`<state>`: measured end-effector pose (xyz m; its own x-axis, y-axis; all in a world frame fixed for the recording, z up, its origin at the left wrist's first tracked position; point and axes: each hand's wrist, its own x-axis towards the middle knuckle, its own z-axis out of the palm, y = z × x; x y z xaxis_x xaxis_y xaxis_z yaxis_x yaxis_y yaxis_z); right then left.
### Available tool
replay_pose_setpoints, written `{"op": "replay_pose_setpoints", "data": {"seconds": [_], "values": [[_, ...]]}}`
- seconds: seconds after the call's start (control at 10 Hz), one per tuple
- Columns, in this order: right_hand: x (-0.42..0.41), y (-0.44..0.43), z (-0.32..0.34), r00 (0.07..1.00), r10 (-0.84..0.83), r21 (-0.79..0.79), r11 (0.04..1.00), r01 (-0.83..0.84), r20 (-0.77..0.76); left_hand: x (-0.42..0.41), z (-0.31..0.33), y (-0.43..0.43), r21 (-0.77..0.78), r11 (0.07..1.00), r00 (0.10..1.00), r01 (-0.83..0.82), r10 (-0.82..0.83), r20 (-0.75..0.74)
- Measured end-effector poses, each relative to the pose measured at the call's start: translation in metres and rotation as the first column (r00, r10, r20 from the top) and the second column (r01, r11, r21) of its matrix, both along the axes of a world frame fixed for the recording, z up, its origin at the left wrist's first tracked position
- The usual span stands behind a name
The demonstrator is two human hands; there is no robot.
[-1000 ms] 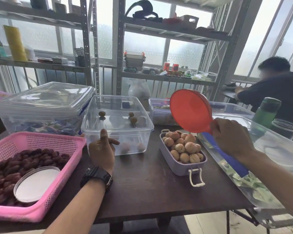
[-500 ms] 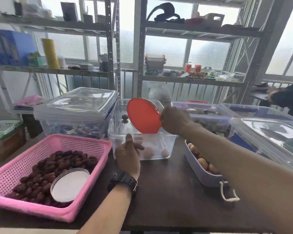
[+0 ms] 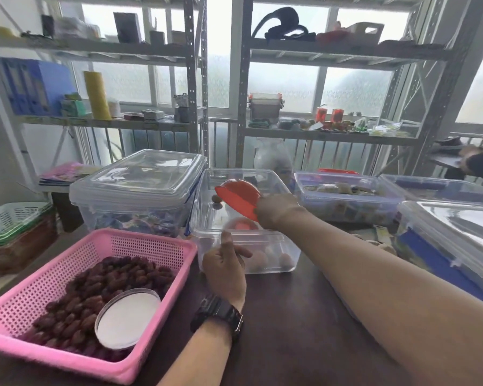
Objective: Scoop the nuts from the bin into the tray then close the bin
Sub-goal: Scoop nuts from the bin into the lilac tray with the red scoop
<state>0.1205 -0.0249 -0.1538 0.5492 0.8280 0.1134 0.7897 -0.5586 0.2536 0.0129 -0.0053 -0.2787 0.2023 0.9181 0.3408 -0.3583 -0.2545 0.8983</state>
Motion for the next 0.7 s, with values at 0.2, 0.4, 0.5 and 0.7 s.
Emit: {"op": "replay_pose_setpoints", "data": {"seconds": [0.2, 0.4, 0.5, 0.7], "values": [[0.015, 0.027, -0.015, 0.992, -0.09, -0.11, 0.991, 0.079, -0.094, 0.002, -0.002, 0.001, 0.006, 1.0, 1.0, 0.01, -0.01, 0.014], [0.006, 0.016, -0.001, 0.733, -0.213, -0.223, 0.971, 0.085, -0.646, 0.002, -0.003, 0.002, 0.012, 1.0, 1.0, 0.006, -0.007, 0.027], [0.054, 0.034, -0.027, 0.813, 0.276, -0.621, 0.773, 0.129, 0.513, 0.001, 0.0, 0.0, 0.004, 1.0, 1.0, -0.005, 0.005, 0.016], [0.0, -0.006, 0.002, 0.948, 0.023, 0.185, 0.982, 0.039, -0.318, -0.002, 0.004, -0.002, 0.023, 0.999, 0.999, -0.029, 0.03, -0.025]]}}
